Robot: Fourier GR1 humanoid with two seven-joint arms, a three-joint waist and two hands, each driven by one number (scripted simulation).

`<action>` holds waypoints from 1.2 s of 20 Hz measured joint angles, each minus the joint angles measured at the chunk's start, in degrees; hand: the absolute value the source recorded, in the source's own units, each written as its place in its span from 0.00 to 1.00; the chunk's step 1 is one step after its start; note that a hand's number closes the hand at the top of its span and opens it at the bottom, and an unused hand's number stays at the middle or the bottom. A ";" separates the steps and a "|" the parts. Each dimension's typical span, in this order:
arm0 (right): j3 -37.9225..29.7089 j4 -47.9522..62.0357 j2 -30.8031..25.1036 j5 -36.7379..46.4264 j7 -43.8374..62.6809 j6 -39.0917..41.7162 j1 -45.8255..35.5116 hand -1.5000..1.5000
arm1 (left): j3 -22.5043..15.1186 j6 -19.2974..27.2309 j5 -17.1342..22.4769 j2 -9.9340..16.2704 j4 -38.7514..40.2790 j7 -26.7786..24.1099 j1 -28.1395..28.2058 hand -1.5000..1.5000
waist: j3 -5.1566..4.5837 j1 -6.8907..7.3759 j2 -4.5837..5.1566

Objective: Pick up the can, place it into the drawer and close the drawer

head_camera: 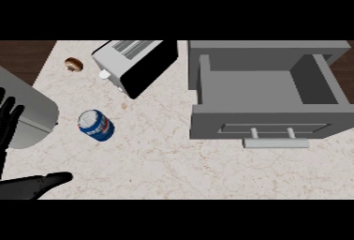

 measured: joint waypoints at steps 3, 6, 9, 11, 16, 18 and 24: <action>-1.45 0.11 0.56 -1.10 -2.19 2.23 2.64 0.00 | 1.47 -0.26 1.53 0.32 -3.75 3.14 0.86 0.00 | 0.00 0.01 -0.01; -3.07 -0.06 0.45 -2.62 -2.68 3.92 3.65 0.00 | 2.39 1.34 2.30 -0.06 -2.86 5.63 -1.91 0.00 | 0.00 -0.10 0.01; -5.08 1.74 -0.08 -3.96 -4.09 5.92 3.98 0.00 | 4.35 1.55 5.46 -0.71 -3.76 7.16 -1.44 0.00 | -0.01 0.01 0.01; -6.67 2.45 -0.65 -5.41 -4.82 7.36 4.35 0.00 | 5.31 2.12 7.61 -1.47 -4.25 8.32 -1.48 0.00 | 0.00 0.01 0.01; -9.24 2.41 -0.67 -7.31 -4.93 9.81 5.49 0.00 | 6.25 3.58 9.83 -2.74 -0.61 8.50 -4.01 0.00 | 0.00 -0.13 0.04; -10.18 2.58 -0.91 -7.90 -4.84 10.58 5.47 0.00 | 7.26 3.55 11.27 -2.35 2.93 8.06 -6.15 0.00 | -0.02 -0.20 0.06; -13.33 1.51 -0.93 -10.38 -4.21 13.30 6.55 0.00 | 6.52 4.00 11.66 -3.53 8.85 5.69 -8.29 0.00 | -0.02 -0.25 0.07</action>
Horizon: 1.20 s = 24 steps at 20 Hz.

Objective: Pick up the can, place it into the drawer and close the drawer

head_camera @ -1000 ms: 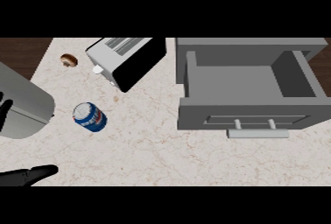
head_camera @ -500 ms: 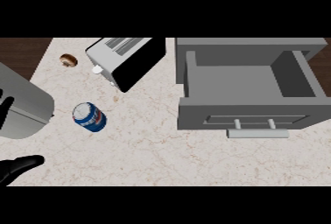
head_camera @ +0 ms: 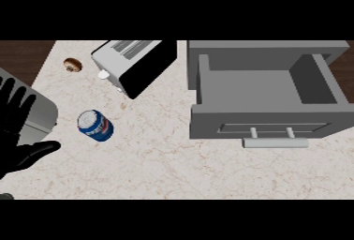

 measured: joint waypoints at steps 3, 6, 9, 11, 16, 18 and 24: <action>-1.03 -1.77 1.09 -1.01 0.72 1.12 1.29 0.00 | -1.33 1.13 -1.56 -0.72 2.29 -0.97 -1.11 0.00 | 0.01 -0.04 0.00; -3.34 -1.24 0.44 -2.65 1.11 2.85 1.47 0.00 | -2.70 1.97 -3.27 -1.77 6.39 -3.76 -2.51 0.00 | 0.00 -0.07 0.00; -4.45 -0.39 0.98 -2.76 0.40 4.48 1.89 0.00 | -2.38 0.85 -3.18 -1.79 12.07 -7.68 -3.15 0.00 | -0.01 -0.08 0.02; -5.00 -1.80 1.41 -3.40 1.27 4.67 2.22 0.00 | -3.28 1.14 -4.40 -2.77 14.06 -10.10 -2.53 0.00 | 0.00 -0.07 0.02; -5.93 -1.80 2.49 -2.83 1.28 6.24 1.91 0.00 | -3.37 1.10 -5.56 -3.15 21.57 -15.89 -3.67 0.00 | 0.00 -0.07 0.03; -6.65 -1.42 2.53 -3.14 1.52 6.94 1.72 0.00 | -2.93 0.90 -5.50 -2.94 24.51 -17.79 -3.93 0.00 | 0.00 -0.05 0.02; -9.49 -2.56 3.24 -5.95 2.66 9.27 3.14 0.00 | -1.50 1.73 -6.15 -2.68 31.41 -24.23 -3.81 0.00 | -0.01 -0.07 0.01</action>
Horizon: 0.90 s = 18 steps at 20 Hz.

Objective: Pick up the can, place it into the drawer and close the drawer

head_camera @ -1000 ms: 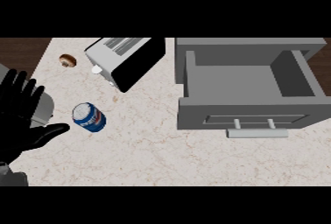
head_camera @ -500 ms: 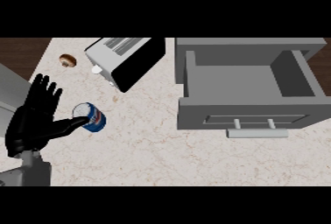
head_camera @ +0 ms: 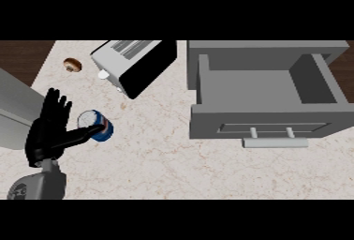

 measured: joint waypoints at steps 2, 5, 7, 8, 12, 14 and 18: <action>0.24 0.06 0.18 0.78 0.76 -0.11 -0.86 0.00 | 1.01 -0.70 0.43 0.62 3.22 -2.77 -0.15 0.00 | -0.01 0.05 0.02; -0.55 -0.78 1.19 0.52 1.15 0.84 -0.32 0.00 | 1.20 -0.74 0.39 0.40 5.53 -5.94 0.95 0.00 | 0.00 0.09 0.00; -1.13 -1.63 1.70 0.27 1.50 1.41 0.16 0.00 | 1.89 -1.42 0.74 0.60 8.10 -8.66 1.74 0.00 | 0.00 0.07 0.00; -1.70 -1.29 1.22 0.01 1.72 1.58 -0.40 0.00 | 2.05 -1.40 0.76 0.74 9.69 -9.60 1.29 0.00 | 0.00 0.08 0.00; -3.15 -0.39 0.52 -0.97 2.43 2.05 -2.07 0.00 | 3.08 -2.30 1.35 1.54 15.91 -13.82 0.68 0.00 | -0.01 0.09 0.02; -3.37 -0.87 1.02 -1.07 2.83 2.46 -1.98 0.00 | 3.80 -3.49 2.08 2.67 19.07 -15.33 -0.23 0.00 | -0.01 0.07 0.02; -3.79 -2.53 2.53 -1.11 3.05 3.23 -0.88 0.00 | 4.44 -5.60 2.93 3.52 25.61 -19.20 -1.24 0.00 | -0.02 -0.03 0.02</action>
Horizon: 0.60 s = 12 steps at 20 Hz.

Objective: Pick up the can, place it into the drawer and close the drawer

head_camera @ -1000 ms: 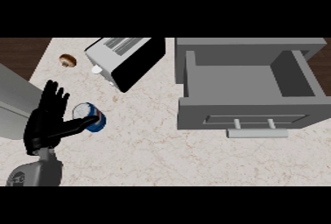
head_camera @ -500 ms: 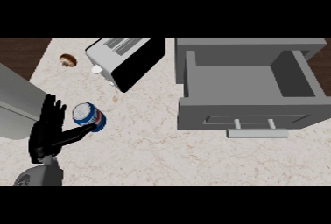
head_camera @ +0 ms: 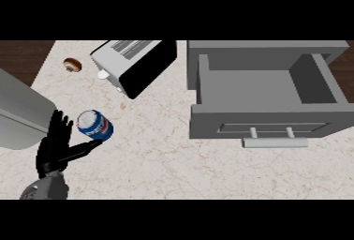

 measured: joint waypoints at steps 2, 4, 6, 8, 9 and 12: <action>-0.19 0.34 0.17 0.22 0.03 0.28 -0.55 0.00 | 0.50 -0.86 0.40 0.02 3.81 -2.77 -0.54 0.00 | 0.00 -0.02 0.02; -1.49 2.19 -0.60 -0.38 -0.57 1.57 -0.83 0.00 | 0.41 -0.67 0.82 -0.45 5.10 -3.59 -0.81 0.00 | 0.01 0.04 0.00; -1.69 1.66 -0.30 -0.53 0.58 0.96 -1.37 0.00 | 0.90 -1.46 1.48 0.40 8.17 -4.64 -2.19 0.00 | 0.02 0.04 0.02; -1.80 0.58 -0.45 -1.24 2.19 0.25 -1.98 0.00 | 0.81 -1.76 1.94 0.14 10.54 -5.56 -3.51 0.00 | 0.01 0.03 0.02; -1.49 0.00 -0.53 -1.17 3.15 -0.40 -2.65 0.00 | 1.01 -2.00 2.02 0.22 12.75 -6.89 -4.43 0.00 | 0.01 0.01 0.03; -2.31 0.89 -1.00 -1.96 3.12 0.25 -3.33 0.00 | 1.72 -3.09 2.71 0.85 18.38 -9.36 -7.39 0.00 | -0.01 -0.11 0.06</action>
